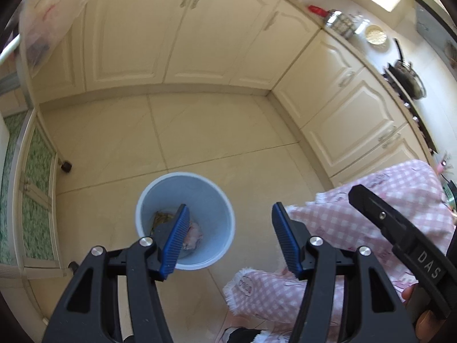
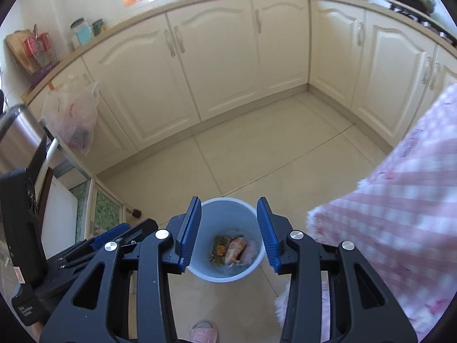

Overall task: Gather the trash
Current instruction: 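Move both open tools back from the bin to the table, then grasp the beige printed snack wrapper with the left tool while the right tool grasps the checkered cone bag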

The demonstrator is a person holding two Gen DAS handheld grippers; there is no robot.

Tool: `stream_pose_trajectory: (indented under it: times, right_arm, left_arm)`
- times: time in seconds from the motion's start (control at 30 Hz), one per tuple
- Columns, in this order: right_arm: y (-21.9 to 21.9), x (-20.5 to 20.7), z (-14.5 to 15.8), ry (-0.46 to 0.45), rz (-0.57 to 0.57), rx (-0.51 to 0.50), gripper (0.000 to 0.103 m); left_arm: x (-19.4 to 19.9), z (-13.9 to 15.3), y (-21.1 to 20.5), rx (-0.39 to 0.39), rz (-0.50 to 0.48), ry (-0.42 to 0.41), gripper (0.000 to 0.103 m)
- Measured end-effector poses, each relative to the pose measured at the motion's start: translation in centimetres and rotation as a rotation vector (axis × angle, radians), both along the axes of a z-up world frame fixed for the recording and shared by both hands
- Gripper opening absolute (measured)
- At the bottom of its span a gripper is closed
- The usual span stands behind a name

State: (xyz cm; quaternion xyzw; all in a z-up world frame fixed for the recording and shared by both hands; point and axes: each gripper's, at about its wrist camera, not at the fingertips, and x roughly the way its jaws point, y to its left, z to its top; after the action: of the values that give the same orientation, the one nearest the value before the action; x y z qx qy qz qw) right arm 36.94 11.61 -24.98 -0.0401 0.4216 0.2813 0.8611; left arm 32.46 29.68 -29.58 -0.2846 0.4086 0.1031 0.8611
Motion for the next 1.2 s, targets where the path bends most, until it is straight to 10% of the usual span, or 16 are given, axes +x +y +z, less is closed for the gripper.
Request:
stream_pose_trajectory:
  times: [0.63,1.2]
  right_arm:
    - [-25.0,-7.0,15.9,-0.304,-0.282,0.117,0.044]
    - [-42.5,-6.1,13.5,-0.251,-0.562,0.147,0.045]
  left_arm:
    - [-1.2,16.8,-24.1,0.152,-0.406,-0.235,0.059]
    - [4.8,18.7,-42.9,0.251,-0.699,-0.242,0.052]
